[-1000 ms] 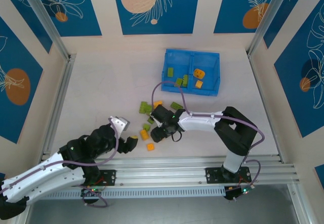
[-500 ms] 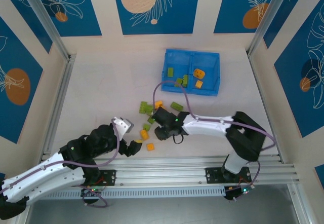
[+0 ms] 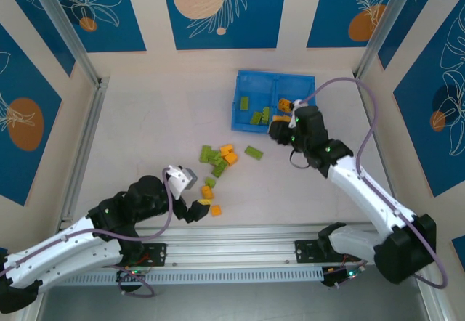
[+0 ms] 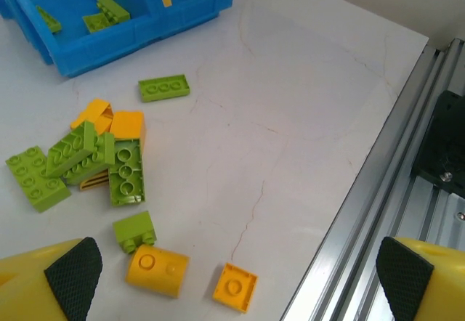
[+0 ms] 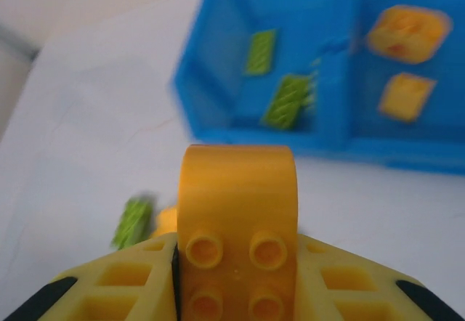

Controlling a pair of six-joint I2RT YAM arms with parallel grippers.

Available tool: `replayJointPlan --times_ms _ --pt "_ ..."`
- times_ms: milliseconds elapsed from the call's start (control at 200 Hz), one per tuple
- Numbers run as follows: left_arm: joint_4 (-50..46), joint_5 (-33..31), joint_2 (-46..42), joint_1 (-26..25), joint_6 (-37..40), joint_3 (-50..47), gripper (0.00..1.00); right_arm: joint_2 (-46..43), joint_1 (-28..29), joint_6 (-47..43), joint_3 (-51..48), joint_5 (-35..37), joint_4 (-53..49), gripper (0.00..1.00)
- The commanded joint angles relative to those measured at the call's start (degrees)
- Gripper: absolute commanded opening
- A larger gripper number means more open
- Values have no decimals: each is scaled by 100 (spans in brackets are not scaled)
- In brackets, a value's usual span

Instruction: Sort the legos into containers by color

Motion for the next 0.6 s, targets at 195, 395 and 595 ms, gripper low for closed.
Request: replayJointPlan --times_ms 195,395,595 --pt "-132 -134 188 19 -253 259 100 3046 -1422 -234 2358 194 -358 33" --pt "-536 -551 180 12 -627 280 100 4595 -1448 -314 3901 891 -1196 37" --pt "-1285 -1228 657 13 -1078 485 100 5047 -1505 30 4424 375 -1568 52"
